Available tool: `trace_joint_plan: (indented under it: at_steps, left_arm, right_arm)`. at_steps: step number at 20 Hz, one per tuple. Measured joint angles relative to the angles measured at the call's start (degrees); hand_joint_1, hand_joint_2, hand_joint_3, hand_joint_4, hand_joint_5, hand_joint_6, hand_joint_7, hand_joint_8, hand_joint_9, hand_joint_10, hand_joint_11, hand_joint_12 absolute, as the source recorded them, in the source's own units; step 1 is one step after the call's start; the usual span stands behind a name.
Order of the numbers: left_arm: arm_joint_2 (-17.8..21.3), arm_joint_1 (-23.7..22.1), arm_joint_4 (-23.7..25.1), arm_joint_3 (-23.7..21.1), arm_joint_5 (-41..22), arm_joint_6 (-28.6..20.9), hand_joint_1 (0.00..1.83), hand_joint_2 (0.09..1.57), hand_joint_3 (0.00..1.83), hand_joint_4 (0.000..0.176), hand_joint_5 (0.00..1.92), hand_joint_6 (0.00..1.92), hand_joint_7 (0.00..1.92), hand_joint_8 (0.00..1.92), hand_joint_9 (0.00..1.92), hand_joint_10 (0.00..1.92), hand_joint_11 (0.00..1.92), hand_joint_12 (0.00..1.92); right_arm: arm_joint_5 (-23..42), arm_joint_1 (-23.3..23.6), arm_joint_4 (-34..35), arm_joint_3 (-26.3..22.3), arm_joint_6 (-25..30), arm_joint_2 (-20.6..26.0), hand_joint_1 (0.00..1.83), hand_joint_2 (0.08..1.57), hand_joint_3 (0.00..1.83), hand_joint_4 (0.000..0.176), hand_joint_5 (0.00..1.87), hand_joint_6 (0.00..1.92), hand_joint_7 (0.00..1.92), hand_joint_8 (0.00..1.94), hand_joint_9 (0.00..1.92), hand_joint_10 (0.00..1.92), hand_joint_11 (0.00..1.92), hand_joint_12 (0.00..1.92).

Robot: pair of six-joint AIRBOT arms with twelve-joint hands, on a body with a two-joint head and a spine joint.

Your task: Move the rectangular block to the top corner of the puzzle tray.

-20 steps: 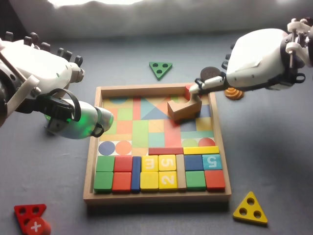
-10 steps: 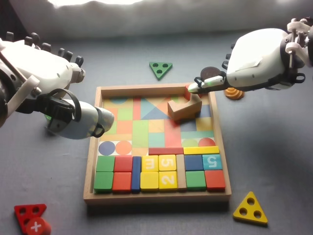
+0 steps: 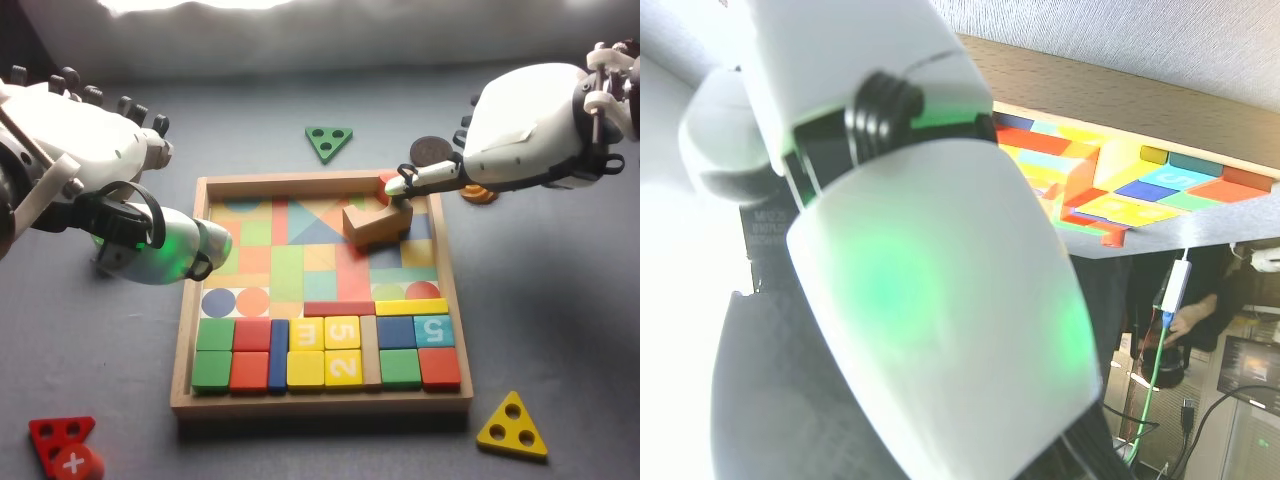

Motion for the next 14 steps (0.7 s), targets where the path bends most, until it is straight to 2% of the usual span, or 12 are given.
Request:
trace_joint_plan:
  at_steps: [1, 3, 5, 8, 10, 12, 14]
  left_arm:
    - [0.00, 0.00, 0.00, 0.00, 0.00, 0.02, 0.00, 1.20, 0.00, 0.000, 0.22, 0.01, 0.21, 0.00, 0.17, 0.00, 0.00, 0.30]
    - [0.00, 0.00, 0.00, 0.00, 0.02, 0.02, 0.00, 1.19, 0.00, 0.000, 0.23, 0.00, 0.23, 0.00, 0.19, 0.00, 0.00, 0.35]
    - [0.00, 0.00, 0.00, 0.00, 0.00, 0.02, 0.00, 1.19, 0.00, 0.000, 0.20, 0.00, 0.18, 0.00, 0.15, 0.00, 0.00, 0.25]
    - [0.00, 0.00, 0.00, 0.00, 0.00, 0.02, 0.00, 1.18, 0.00, 0.000, 0.21, 0.00, 0.19, 0.00, 0.16, 0.00, 0.00, 0.26]
    - [0.00, 0.00, -0.02, 0.00, 0.00, 0.02, 0.00, 1.18, 0.00, 0.000, 0.19, 0.00, 0.18, 0.00, 0.14, 0.00, 0.00, 0.22]
    - [0.00, 0.00, -0.02, 0.00, 0.00, 0.02, 0.00, 1.18, 0.00, 0.000, 0.22, 0.00, 0.21, 0.00, 0.18, 0.00, 0.00, 0.31]
    - [0.00, 0.00, 0.00, 0.00, 0.00, 0.02, 0.00, 1.17, 0.00, 0.000, 0.21, 0.00, 0.20, 0.00, 0.16, 0.00, 0.00, 0.25]
  right_arm:
    - [0.07, -0.13, 0.00, 0.00, 0.00, 0.00, 1.83, 0.92, 0.33, 0.000, 0.07, 0.01, 1.35, 1.94, 1.41, 1.92, 1.40, 1.92]
    - [0.09, -0.15, 0.07, -0.02, 0.00, 0.02, 1.83, 0.91, 0.33, 0.000, 0.08, 0.01, 1.37, 1.94, 1.42, 1.92, 1.45, 1.92]
    - [0.07, -0.17, 0.28, -0.02, 0.02, 0.02, 1.82, 0.92, 0.32, 0.000, 0.06, 0.00, 1.33, 1.94, 1.40, 1.92, 1.34, 1.92]
    - [0.09, -0.46, 0.33, -0.02, 0.04, 0.26, 1.83, 0.91, 0.30, 0.000, 0.09, 0.01, 1.36, 1.94, 1.43, 1.92, 1.35, 1.92]
    - [0.44, -0.57, 0.35, -0.09, 0.07, 0.74, 1.83, 0.91, 0.31, 0.000, 0.08, 0.00, 1.36, 1.94, 1.45, 1.92, 1.43, 1.92]
    - [0.52, -0.92, 0.20, -0.09, 0.04, 1.07, 1.83, 0.91, 0.30, 0.000, 0.07, 0.00, 1.36, 1.94, 1.44, 1.92, 1.45, 1.92]
    - [0.66, -1.22, 0.15, -0.09, 0.07, 1.36, 1.83, 0.92, 0.31, 0.000, 0.05, 0.00, 1.36, 1.94, 1.44, 1.92, 1.45, 1.92]
